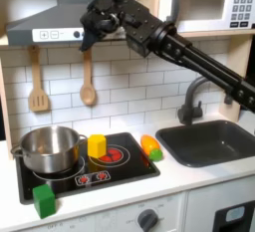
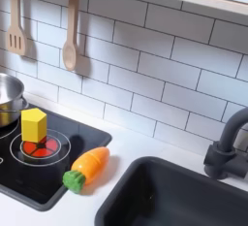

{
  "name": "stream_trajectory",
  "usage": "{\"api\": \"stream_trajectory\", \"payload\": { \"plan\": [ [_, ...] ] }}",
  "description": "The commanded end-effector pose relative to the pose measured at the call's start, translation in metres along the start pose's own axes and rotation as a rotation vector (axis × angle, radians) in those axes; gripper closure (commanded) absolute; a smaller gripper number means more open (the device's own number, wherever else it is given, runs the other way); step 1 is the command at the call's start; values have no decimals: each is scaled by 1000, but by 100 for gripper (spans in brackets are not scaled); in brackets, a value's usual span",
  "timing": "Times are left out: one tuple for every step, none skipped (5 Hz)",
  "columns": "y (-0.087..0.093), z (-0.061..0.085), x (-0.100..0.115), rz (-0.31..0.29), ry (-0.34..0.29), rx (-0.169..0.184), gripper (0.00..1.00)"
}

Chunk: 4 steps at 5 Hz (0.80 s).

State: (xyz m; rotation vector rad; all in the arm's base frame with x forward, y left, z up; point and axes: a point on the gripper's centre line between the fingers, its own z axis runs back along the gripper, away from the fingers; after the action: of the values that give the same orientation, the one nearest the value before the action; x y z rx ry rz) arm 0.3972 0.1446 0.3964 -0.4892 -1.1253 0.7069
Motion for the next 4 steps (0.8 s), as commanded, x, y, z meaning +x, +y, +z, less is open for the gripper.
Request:
{"api": "stream_trajectory", "payload": {
  "plan": [
    [5, 16, -19, -64, 258, 97, 100],
    [6, 24, -32, -100, 344, 105, 100],
    [18, 30, -35, -114, 415, 161, 100],
    [29, 35, -41, -172, 479, 216, 100]
  ]
}}
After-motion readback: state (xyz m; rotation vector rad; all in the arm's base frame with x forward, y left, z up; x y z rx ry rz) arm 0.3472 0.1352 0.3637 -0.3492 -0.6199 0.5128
